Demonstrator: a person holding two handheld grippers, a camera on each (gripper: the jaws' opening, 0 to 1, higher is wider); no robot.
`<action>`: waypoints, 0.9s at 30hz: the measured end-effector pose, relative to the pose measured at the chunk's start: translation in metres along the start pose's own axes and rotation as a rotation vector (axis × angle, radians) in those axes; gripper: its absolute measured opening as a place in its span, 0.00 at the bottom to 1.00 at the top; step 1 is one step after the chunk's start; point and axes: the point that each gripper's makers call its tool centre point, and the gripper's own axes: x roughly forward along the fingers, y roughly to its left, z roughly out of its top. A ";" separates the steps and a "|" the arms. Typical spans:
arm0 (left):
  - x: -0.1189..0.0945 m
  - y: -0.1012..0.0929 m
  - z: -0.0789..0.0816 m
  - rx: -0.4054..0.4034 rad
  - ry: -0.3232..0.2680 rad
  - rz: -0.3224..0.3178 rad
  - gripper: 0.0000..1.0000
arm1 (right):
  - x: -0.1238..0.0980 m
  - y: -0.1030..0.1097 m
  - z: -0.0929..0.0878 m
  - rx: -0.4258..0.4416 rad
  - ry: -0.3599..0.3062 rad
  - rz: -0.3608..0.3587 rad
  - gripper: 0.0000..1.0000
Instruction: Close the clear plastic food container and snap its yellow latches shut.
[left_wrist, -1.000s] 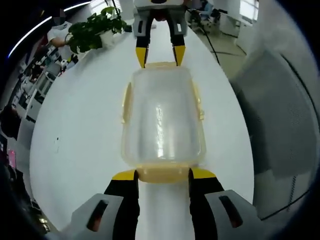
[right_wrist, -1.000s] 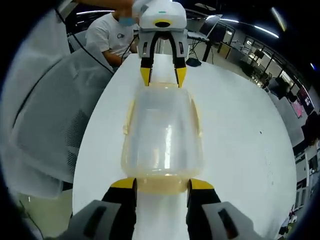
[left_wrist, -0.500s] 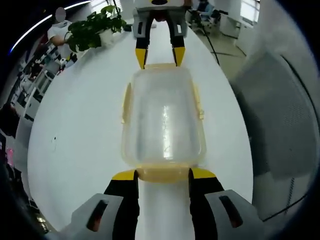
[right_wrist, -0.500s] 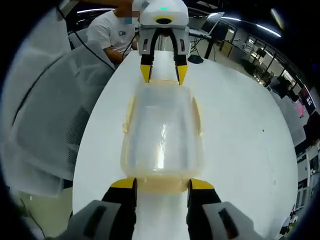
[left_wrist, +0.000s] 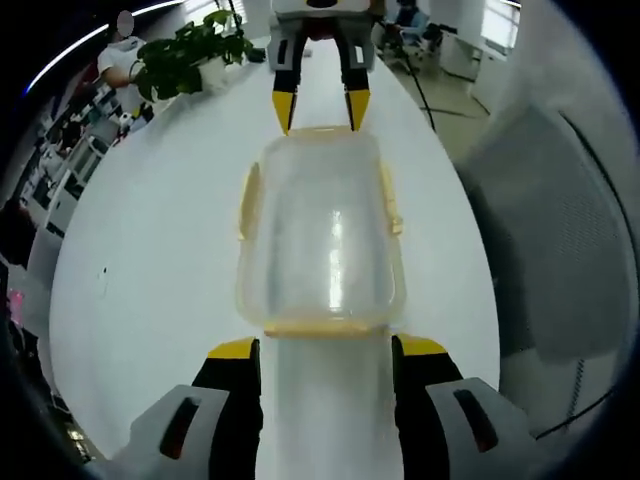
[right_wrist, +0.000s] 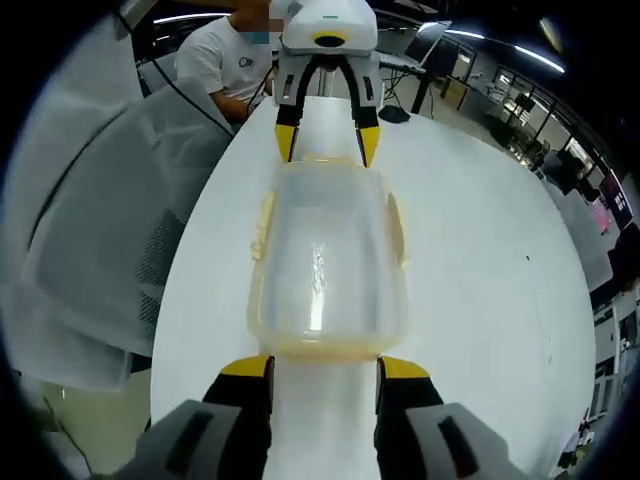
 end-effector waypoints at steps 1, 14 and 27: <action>-0.002 0.000 -0.002 -0.001 0.000 0.001 0.48 | -0.001 0.000 0.000 0.002 0.000 -0.002 0.38; -0.020 0.011 0.016 -0.441 -0.221 0.023 0.52 | -0.021 -0.022 0.020 0.479 -0.171 -0.133 0.38; -0.013 0.018 0.021 -0.931 -0.362 0.018 0.58 | -0.012 -0.019 0.009 0.849 -0.116 -0.151 0.34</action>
